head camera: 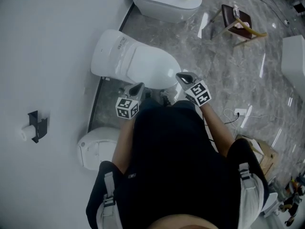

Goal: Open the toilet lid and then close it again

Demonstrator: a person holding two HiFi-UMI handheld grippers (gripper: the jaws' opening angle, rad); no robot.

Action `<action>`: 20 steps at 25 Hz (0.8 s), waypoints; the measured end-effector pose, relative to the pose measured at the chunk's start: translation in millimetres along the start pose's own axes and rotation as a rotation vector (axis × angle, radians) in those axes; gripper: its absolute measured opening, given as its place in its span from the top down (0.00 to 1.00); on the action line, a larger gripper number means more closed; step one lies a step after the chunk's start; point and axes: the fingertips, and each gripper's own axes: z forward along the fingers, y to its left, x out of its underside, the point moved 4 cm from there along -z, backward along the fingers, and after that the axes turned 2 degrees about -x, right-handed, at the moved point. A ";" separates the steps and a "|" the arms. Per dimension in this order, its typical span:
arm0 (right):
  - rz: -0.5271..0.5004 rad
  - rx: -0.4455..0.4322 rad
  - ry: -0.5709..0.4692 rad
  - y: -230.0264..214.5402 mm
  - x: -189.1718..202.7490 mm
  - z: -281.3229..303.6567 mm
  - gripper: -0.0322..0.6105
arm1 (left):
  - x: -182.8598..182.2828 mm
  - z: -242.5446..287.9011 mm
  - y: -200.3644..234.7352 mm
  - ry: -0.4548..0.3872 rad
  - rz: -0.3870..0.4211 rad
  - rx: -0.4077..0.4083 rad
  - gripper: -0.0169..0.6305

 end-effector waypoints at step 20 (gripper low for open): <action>-0.031 -0.048 0.005 -2.0 5.4 -1.5 0.94 | 19.3 -27.4 -22.6 -0.036 -0.041 -0.093 0.95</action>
